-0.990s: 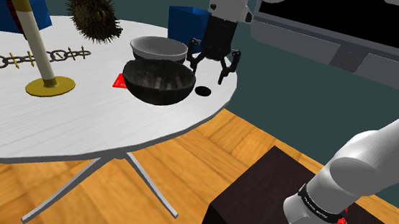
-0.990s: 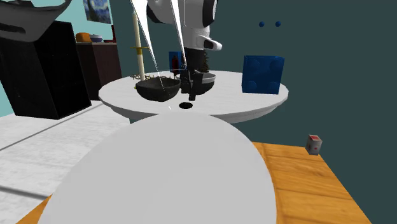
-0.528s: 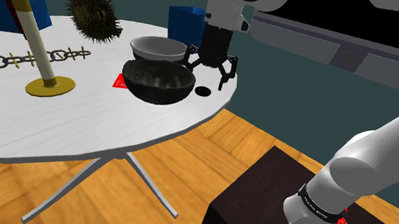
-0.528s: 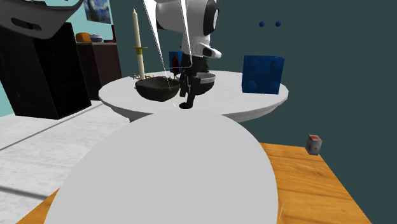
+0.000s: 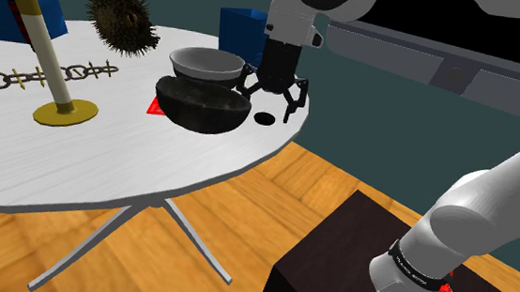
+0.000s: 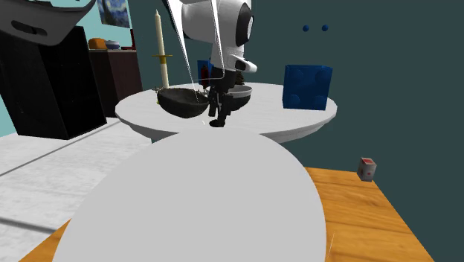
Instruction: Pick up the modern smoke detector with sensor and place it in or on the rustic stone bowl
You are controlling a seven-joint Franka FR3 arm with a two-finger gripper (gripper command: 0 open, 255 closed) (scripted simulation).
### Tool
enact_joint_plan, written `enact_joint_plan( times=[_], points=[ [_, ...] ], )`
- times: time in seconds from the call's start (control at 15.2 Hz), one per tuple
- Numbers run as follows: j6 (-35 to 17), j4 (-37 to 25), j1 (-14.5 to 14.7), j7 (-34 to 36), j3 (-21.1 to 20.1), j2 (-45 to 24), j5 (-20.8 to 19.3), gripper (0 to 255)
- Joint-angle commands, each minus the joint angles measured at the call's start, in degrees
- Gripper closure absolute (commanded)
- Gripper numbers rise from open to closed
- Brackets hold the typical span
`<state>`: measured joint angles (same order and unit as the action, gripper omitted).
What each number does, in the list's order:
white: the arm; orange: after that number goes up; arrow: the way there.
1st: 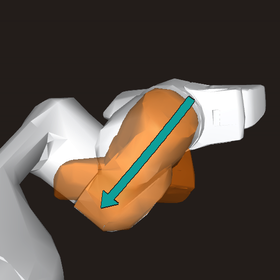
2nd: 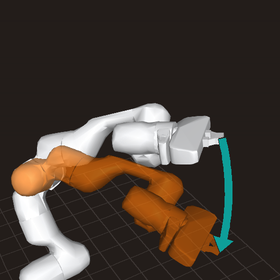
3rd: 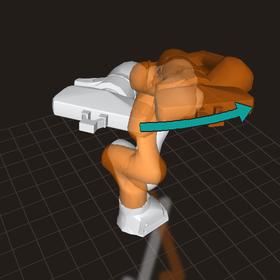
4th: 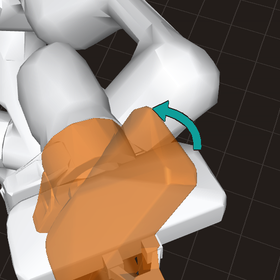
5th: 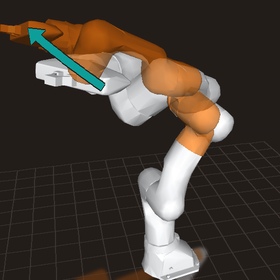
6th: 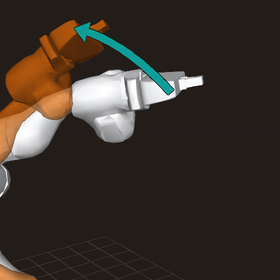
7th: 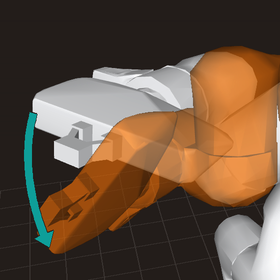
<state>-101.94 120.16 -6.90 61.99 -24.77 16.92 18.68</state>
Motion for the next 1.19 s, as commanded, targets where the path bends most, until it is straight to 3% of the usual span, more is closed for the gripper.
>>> enact_joint_plan(
  times=[0.0,0.59,1.12],
  points=[
    [0.05,0.07,0.11,0.01,-0.15,-0.08,0.05,255],
    [0.02,0.10,0.12,0.00,-0.13,-0.08,0.04,255],
    [6.01,-5.96,-0.13,1.15,0.51,-0.07,-0.47,255]
  ],
)
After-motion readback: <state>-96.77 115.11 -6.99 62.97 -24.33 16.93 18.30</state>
